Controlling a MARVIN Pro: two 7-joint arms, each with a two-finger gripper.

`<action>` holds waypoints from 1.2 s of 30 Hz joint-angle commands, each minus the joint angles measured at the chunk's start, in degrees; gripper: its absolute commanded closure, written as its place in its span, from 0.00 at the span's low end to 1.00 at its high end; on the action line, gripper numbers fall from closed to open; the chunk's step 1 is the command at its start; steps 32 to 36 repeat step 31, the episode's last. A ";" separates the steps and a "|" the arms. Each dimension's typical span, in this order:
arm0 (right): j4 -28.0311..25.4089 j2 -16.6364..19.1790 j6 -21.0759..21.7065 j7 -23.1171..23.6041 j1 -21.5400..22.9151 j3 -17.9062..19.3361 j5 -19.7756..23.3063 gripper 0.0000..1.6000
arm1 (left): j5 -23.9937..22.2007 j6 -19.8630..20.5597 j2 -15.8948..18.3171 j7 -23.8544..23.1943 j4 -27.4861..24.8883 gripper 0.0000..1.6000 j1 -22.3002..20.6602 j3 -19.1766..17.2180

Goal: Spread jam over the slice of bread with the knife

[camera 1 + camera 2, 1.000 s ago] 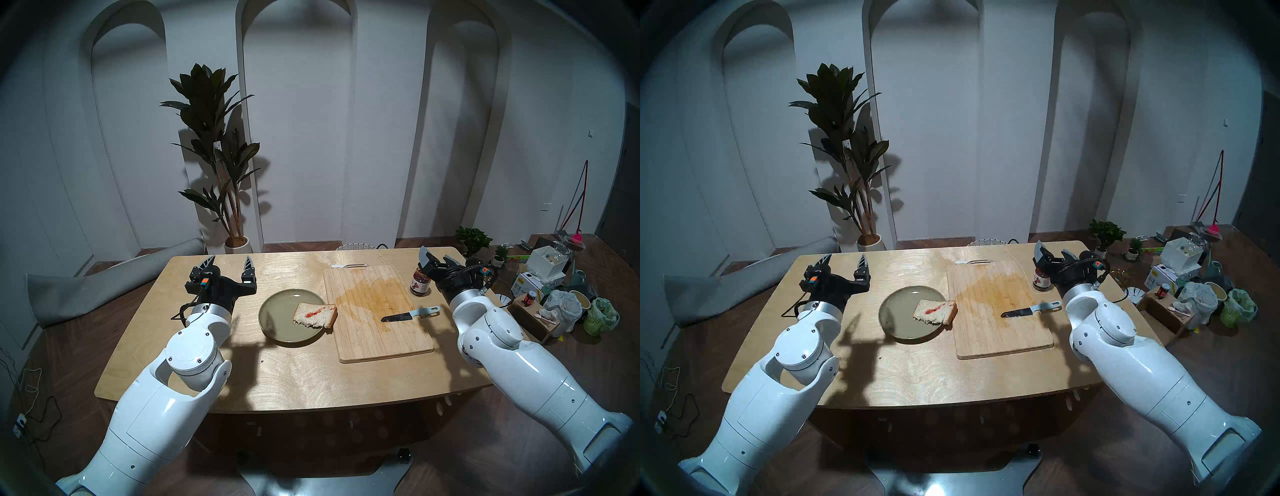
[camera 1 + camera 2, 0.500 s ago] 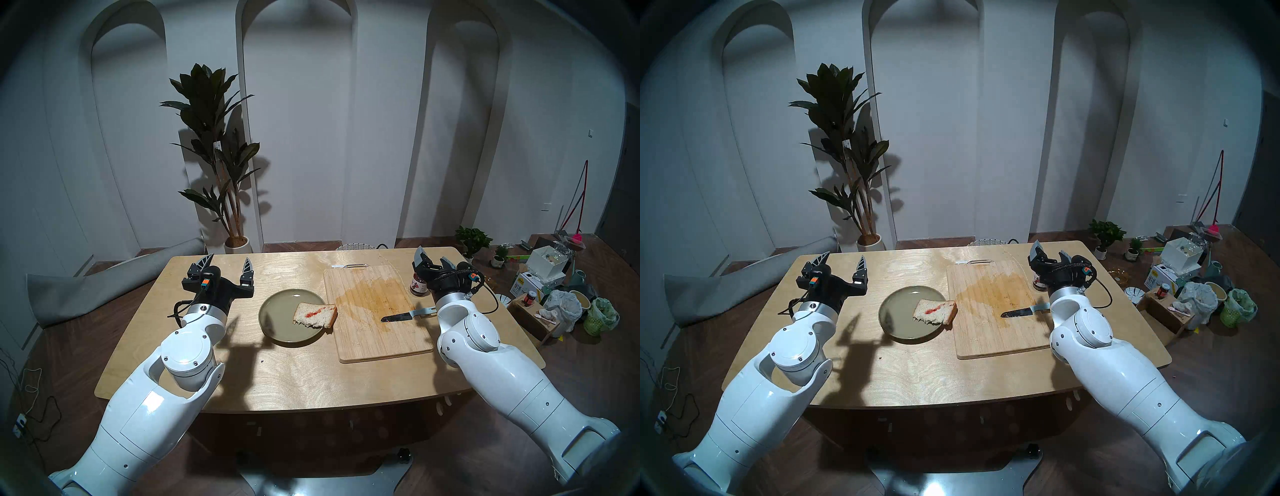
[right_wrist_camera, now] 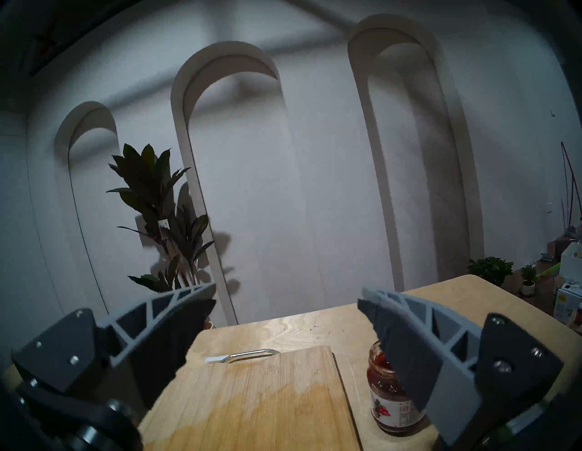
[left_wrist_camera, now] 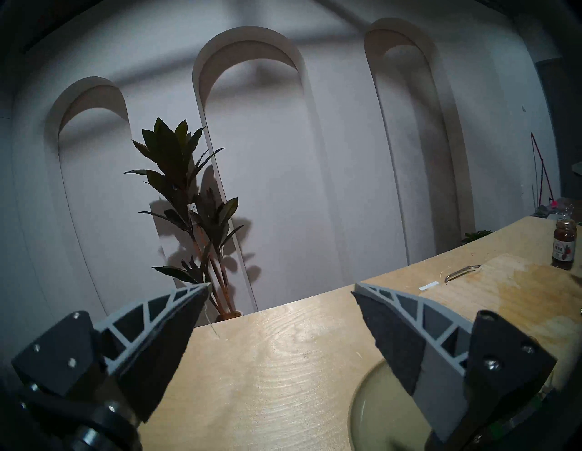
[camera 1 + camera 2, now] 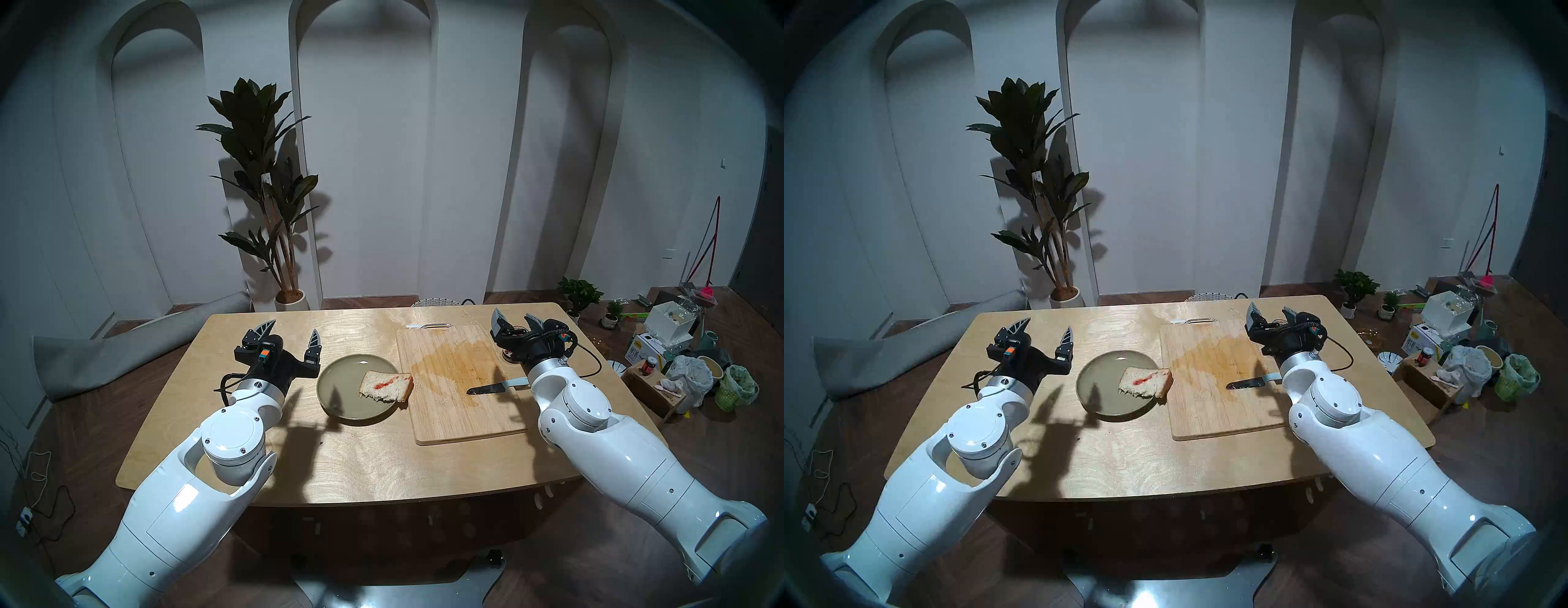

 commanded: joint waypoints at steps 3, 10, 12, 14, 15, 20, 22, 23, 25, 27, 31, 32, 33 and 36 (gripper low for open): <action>-1.06 0.60 0.55 0.56 1.40 0.90 0.49 0.00 | 0.59 -0.69 -0.08 0.79 -1.07 0.00 -0.51 -0.39; -1.07 0.65 0.70 0.65 1.43 0.91 0.65 0.00 | 0.53 -0.75 0.06 1.02 -1.08 0.00 -0.56 -0.24; -1.07 0.66 0.70 0.65 1.44 0.90 0.66 0.00 | 0.52 -0.76 0.08 1.05 -1.08 0.00 -0.57 -0.23; -1.07 0.68 0.68 0.65 1.45 0.87 0.67 0.00 | 0.49 -0.77 0.12 1.09 -1.08 0.00 -0.58 -0.19; -1.07 0.68 0.67 0.65 1.45 0.87 0.68 0.00 | 0.48 -0.77 0.13 1.11 -1.08 0.00 -0.59 -0.17; -1.07 0.69 0.65 0.66 1.45 0.86 0.67 0.00 | 0.44 -0.79 0.18 1.17 -1.08 0.00 -0.61 -0.12; -1.07 0.69 0.65 0.66 1.45 0.86 0.67 0.00 | 0.43 -0.79 0.19 1.18 -1.08 0.00 -0.61 -0.11; -1.07 0.69 0.65 0.66 1.45 0.86 0.67 0.00 | 0.43 -0.79 0.20 1.19 -1.08 0.00 -0.61 -0.11; -1.07 0.69 0.65 0.66 1.45 0.86 0.66 0.00 | 0.41 -0.80 0.22 1.21 -1.08 0.00 -0.62 -0.09; -1.07 0.69 0.65 0.66 1.45 0.86 0.66 0.00 | 0.39 -0.81 0.25 1.24 -1.08 0.00 -0.63 -0.06; -1.07 0.69 0.64 0.66 1.45 0.85 0.66 0.00 | 0.38 -0.81 0.26 1.25 -1.08 0.00 -0.63 -0.05; -1.07 0.69 0.64 0.66 1.45 0.85 0.66 0.00 | 0.38 -0.81 0.26 1.25 -1.08 0.00 -0.63 -0.05; -1.07 0.69 0.64 0.66 1.45 0.85 0.66 0.00 | 0.38 -0.81 0.26 1.25 -1.08 0.00 -0.63 -0.05; -1.07 0.69 0.64 0.66 1.45 0.85 0.66 0.00 | 0.38 -0.81 0.26 1.25 -1.08 0.00 -0.63 -0.05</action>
